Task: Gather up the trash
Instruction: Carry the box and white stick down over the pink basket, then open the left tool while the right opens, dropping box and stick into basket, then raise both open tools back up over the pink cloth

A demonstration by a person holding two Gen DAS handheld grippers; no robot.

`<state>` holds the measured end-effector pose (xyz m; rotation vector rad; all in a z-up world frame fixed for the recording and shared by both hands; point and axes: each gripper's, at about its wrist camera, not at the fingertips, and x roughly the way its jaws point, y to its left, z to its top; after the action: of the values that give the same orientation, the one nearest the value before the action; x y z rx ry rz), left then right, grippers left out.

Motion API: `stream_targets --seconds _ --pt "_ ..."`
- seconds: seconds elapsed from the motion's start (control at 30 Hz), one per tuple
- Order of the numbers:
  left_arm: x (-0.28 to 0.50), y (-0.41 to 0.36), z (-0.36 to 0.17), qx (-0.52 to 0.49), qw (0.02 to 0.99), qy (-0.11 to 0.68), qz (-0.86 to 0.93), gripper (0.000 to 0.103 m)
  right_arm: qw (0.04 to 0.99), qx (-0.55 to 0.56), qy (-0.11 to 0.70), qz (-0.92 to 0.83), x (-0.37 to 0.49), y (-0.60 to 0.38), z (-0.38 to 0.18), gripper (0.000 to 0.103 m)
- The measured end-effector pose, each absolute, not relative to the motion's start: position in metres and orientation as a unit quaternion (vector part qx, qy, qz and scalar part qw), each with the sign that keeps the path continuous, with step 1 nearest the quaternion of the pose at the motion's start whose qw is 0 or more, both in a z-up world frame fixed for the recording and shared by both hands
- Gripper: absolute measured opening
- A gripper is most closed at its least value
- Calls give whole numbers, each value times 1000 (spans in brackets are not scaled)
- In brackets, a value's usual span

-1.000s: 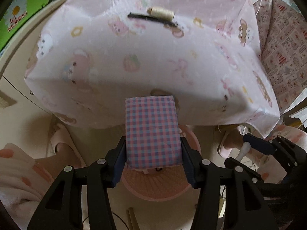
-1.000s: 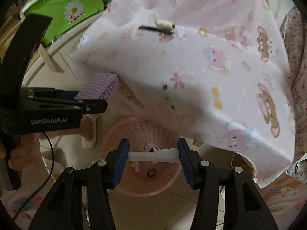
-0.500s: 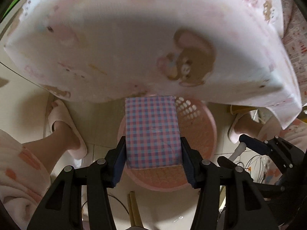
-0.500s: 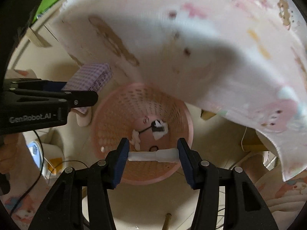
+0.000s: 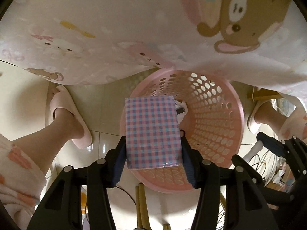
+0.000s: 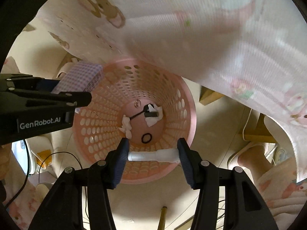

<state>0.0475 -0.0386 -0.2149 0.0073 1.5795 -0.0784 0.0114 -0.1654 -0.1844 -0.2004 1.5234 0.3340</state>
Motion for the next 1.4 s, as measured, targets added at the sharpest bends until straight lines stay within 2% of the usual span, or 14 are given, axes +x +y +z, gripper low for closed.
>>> stream_targets --seconds 0.23,0.33,0.4,0.47,0.53,0.77,0.87,1.4 --pt "46 -37 -218 -9 699 714 -42 53 697 -70 698 147 15 -169 -191 54" --pt "47 -38 -214 -9 703 710 -42 59 696 -72 699 147 15 -168 -188 55" --pt "47 -38 -211 -11 708 705 -41 67 696 -75 699 149 15 -166 -187 55" --pt "48 -37 -207 -14 712 701 -41 68 696 -78 698 149 14 -165 -188 61" --pt "48 -34 -203 -17 715 698 -40 69 700 -80 694 148 13 -164 -187 65" --pt "46 -28 -181 -21 742 669 -38 71 713 -78 682 143 15 -166 -176 68" --pt "45 -26 -167 -18 760 649 -38 72 729 -79 665 138 15 -168 -164 73" --pt "35 -14 -95 -16 845 533 -32 74 804 -55 581 112 13 -193 -91 74"
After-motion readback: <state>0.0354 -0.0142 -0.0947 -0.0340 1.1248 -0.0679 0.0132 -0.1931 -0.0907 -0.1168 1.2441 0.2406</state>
